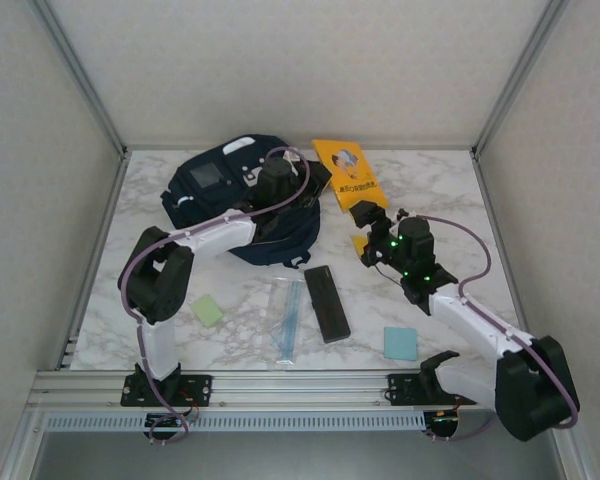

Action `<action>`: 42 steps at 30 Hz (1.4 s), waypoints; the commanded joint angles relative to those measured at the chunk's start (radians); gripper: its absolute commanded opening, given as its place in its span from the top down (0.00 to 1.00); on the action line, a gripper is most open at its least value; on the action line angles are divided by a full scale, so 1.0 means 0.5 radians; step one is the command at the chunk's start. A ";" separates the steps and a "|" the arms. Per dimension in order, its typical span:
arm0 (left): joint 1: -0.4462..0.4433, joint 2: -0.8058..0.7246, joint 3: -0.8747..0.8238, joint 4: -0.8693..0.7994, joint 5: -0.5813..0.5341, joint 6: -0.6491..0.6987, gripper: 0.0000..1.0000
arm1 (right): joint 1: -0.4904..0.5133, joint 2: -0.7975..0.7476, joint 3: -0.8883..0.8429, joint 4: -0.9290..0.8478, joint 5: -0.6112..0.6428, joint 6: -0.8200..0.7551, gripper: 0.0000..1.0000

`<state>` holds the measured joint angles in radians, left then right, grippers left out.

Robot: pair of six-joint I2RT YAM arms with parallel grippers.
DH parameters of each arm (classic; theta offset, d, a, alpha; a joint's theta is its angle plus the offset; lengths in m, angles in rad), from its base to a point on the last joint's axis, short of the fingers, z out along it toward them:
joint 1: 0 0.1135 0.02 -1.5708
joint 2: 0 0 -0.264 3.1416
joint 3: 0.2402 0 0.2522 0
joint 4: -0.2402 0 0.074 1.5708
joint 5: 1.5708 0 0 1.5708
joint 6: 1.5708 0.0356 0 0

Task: Pack books, pencil case, and school supplies into a backpack

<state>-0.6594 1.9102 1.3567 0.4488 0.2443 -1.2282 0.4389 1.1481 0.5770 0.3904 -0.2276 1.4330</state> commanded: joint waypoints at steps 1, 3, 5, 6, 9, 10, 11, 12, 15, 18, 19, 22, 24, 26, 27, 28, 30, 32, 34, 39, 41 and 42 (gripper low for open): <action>-0.036 -0.199 -0.044 0.289 -0.058 -0.074 0.95 | 0.024 0.132 0.075 0.365 0.063 0.115 0.02; -0.043 -0.226 -0.104 0.320 -0.067 -0.097 0.96 | 0.024 0.202 0.073 0.461 0.072 0.142 0.10; -0.046 -0.256 -0.162 0.341 -0.077 -0.115 0.96 | 0.024 0.229 0.074 0.489 0.109 0.107 0.28; -0.054 -0.279 -0.194 0.343 -0.086 -0.119 0.96 | 0.025 0.224 0.081 0.450 0.145 0.059 0.40; -0.076 -0.328 -0.282 0.334 -0.114 -0.121 0.96 | 0.022 0.193 0.087 0.340 0.239 -0.038 0.61; -0.082 -0.343 -0.308 0.328 -0.119 -0.121 0.96 | 0.022 0.184 0.082 0.336 0.254 -0.060 0.66; -0.086 -0.355 -0.330 0.324 -0.124 -0.122 0.96 | 0.024 0.182 0.083 0.340 0.266 -0.077 0.70; -0.092 -0.371 -0.353 0.317 -0.126 -0.124 0.96 | 0.022 0.180 0.090 0.338 0.271 -0.102 0.77; -0.104 -0.399 -0.395 0.294 -0.098 -0.128 0.93 | 0.018 0.185 0.120 0.313 0.266 -0.151 1.00; -0.103 -0.425 -0.429 0.254 -0.036 -0.118 0.65 | 0.009 0.172 0.151 0.256 0.239 -0.214 1.00; -0.102 -0.438 -0.431 0.204 -0.008 -0.092 0.46 | 0.003 0.163 0.160 0.236 0.230 -0.243 1.00; -0.090 -0.504 -0.399 -0.099 0.074 0.169 0.17 | -0.012 0.108 0.198 0.083 0.198 -0.378 1.00; -0.069 -0.566 -0.322 -0.475 0.068 0.468 0.14 | -0.025 0.054 0.263 -0.156 0.199 -0.500 1.00; -0.050 -0.614 -0.213 -0.896 -0.001 0.827 0.13 | -0.029 -0.006 0.332 -0.412 0.230 -0.681 1.00; -0.042 -0.629 -0.152 -1.092 -0.075 1.007 0.13 | -0.034 -0.036 0.374 -0.566 0.262 -0.770 1.00; -0.043 -0.636 -0.095 -1.337 -0.139 1.176 0.13 | -0.038 -0.061 0.408 -0.696 0.301 -0.855 1.00; -0.032 -0.628 -0.016 -1.578 -0.280 1.409 0.12 | -0.056 -0.103 0.446 -0.878 0.355 -0.979 1.00; -0.022 -0.595 0.044 -1.768 -0.381 1.586 0.12 | -0.085 -0.138 0.460 -0.995 0.384 -1.056 1.00; -0.013 -0.553 0.090 -1.903 -0.501 1.731 0.12 | -0.117 -0.173 0.471 -1.107 0.389 -1.123 1.00; 0.043 -0.364 0.230 -2.142 -0.796 1.983 0.12 | -0.169 -0.267 0.454 -1.283 0.395 -1.191 1.00; 0.077 -0.248 0.300 -2.197 -0.849 2.079 0.12 | -0.173 -0.316 0.424 -1.302 0.381 -1.201 1.00; 0.095 -0.186 0.339 -2.222 -0.882 2.114 0.12 | -0.171 -0.341 0.402 -1.310 0.377 -1.197 1.00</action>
<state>-0.6380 1.7531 1.4754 -0.5354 -0.0872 -0.3035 0.3557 1.0336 0.7738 -0.2729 -0.0517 0.8883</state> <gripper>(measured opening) 0.883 0.103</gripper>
